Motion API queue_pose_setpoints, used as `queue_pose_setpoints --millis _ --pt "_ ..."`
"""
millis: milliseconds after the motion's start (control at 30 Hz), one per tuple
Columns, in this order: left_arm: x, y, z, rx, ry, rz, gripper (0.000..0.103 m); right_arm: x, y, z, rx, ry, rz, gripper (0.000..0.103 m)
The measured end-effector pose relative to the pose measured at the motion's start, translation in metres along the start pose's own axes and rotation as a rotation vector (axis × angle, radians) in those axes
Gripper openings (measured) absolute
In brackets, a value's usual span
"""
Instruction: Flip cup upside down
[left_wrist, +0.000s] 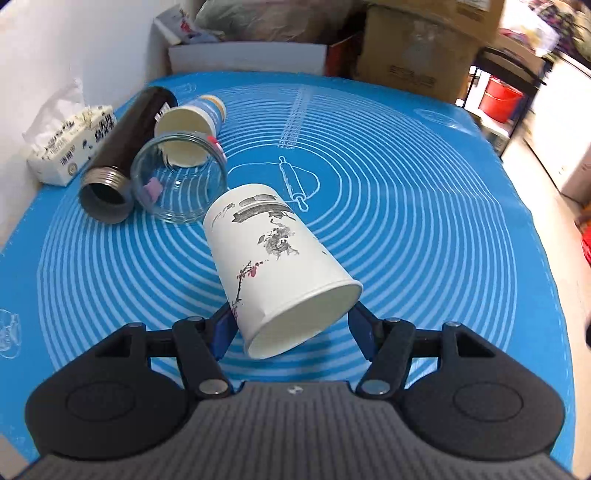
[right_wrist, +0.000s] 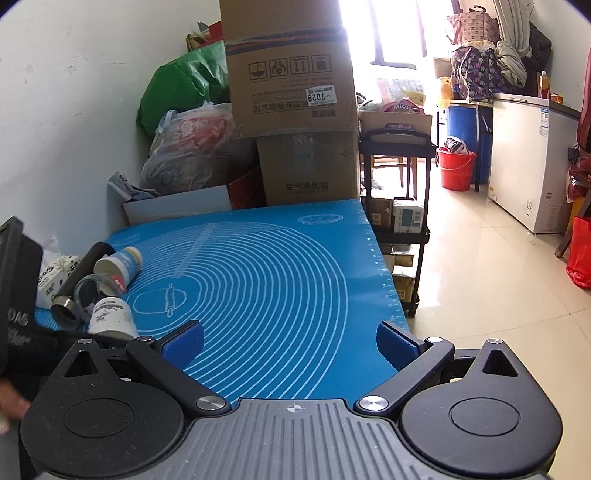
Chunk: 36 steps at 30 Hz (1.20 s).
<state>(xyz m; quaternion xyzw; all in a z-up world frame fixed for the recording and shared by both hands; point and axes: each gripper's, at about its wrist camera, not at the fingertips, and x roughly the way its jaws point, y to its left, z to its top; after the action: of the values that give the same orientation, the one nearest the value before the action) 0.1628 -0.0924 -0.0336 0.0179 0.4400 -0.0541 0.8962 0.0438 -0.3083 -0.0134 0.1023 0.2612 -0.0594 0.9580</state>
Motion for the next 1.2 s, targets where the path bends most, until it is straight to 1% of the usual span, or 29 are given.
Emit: queue_pose_setpoints --millis 67,167,300,433,500,633,667,700,767,967,1200 --pt "-0.007 0.001 -0.009 0.035 -0.01 -0.008 0.066 -0.005 0.003 -0.003 0.0 0.006 0.0 0.101" --pt "-0.011 -0.001 -0.019 0.09 0.008 -0.025 0.066 -0.01 0.007 -0.007 0.006 0.019 0.001 0.101" --pt "-0.009 -0.002 -0.031 0.16 0.022 -0.025 0.066 -0.016 0.014 -0.012 0.004 0.034 0.003 0.101" --pt "-0.004 -0.001 -0.038 0.204 0.061 -0.048 0.067 -0.02 0.02 -0.017 0.004 0.047 0.0 0.101" --pt "-0.003 -0.001 -0.041 0.218 0.06 -0.051 0.067 -0.02 0.022 -0.018 0.008 0.061 0.002 0.101" --pt "-0.002 0.003 -0.041 0.22 0.065 -0.061 0.07 -0.018 0.026 -0.02 0.001 0.078 -0.004 0.101" --pt "-0.003 0.002 -0.042 0.231 0.063 -0.054 0.077 -0.018 0.026 -0.02 -0.001 0.08 -0.005 0.101" --pt "-0.003 0.002 -0.042 0.241 0.06 -0.047 0.081 -0.018 0.027 -0.02 -0.002 0.081 -0.005 0.102" --pt "-0.005 0.002 -0.042 0.253 0.041 -0.053 0.085 -0.018 0.029 -0.02 -0.005 0.082 -0.006 0.102" --pt "-0.013 0.009 -0.039 0.226 0.014 -0.077 0.088 -0.018 0.033 -0.018 -0.013 0.085 -0.012 0.102" --pt "-0.029 0.015 -0.039 0.224 -0.023 -0.098 0.089 -0.023 0.035 -0.014 -0.01 0.069 -0.011 0.102"
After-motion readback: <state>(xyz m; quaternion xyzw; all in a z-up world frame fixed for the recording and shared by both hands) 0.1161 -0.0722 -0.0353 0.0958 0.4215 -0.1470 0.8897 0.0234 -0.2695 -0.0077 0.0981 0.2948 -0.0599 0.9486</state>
